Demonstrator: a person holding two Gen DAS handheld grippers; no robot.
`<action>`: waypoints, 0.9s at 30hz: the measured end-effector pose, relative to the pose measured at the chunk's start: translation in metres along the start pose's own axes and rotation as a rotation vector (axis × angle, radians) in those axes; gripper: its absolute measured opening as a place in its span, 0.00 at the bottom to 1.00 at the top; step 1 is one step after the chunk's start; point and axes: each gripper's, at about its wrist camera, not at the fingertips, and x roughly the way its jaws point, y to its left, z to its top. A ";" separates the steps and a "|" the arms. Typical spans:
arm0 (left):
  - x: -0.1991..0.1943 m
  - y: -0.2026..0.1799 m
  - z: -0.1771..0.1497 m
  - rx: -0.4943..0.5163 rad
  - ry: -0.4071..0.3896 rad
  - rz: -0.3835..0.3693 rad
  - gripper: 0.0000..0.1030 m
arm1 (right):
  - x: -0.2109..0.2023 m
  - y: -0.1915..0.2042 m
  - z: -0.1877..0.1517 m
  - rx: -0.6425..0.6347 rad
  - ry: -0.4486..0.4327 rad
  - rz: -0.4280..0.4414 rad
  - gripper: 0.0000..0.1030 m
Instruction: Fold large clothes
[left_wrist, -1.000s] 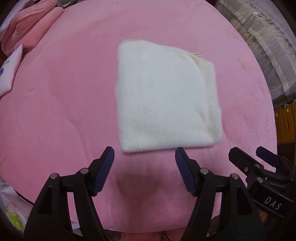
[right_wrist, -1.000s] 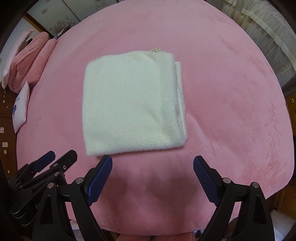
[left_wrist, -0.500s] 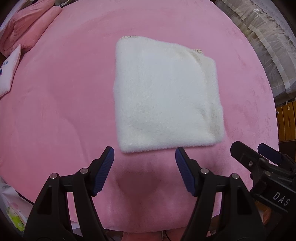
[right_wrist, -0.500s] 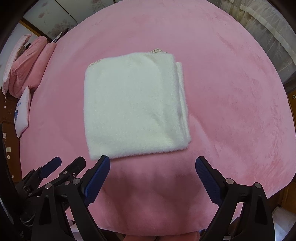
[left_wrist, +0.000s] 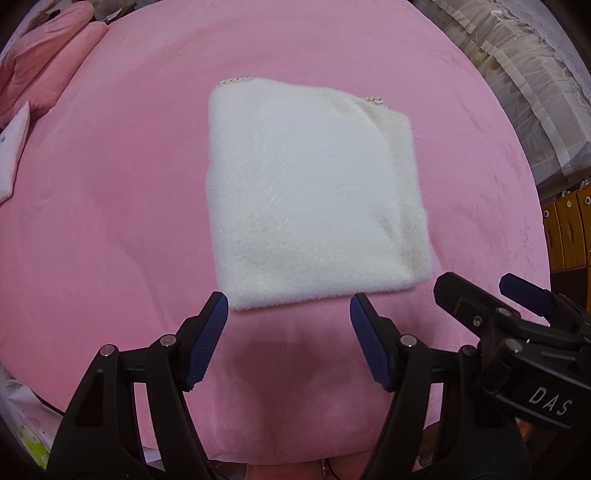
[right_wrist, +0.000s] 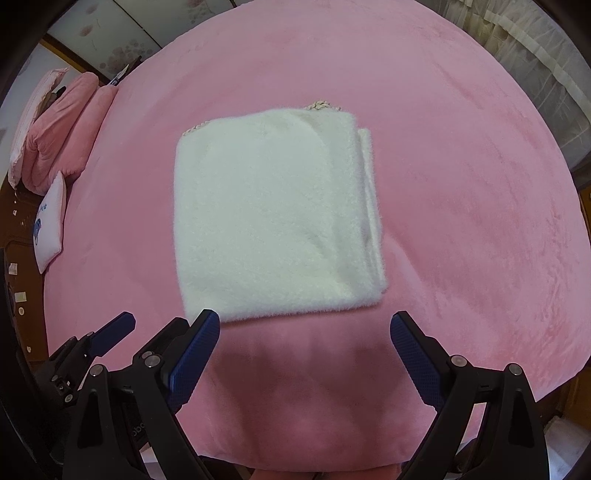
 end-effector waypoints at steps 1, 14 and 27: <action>0.000 -0.001 0.000 0.000 0.001 -0.002 0.64 | -0.001 -0.003 0.000 0.002 0.002 0.003 0.92; 0.031 0.030 0.009 -0.072 0.080 0.025 0.64 | 0.015 -0.024 0.008 0.007 0.043 0.005 0.92; 0.083 0.075 0.018 -0.200 0.148 -0.033 0.64 | 0.073 -0.104 0.035 0.095 0.120 0.201 0.92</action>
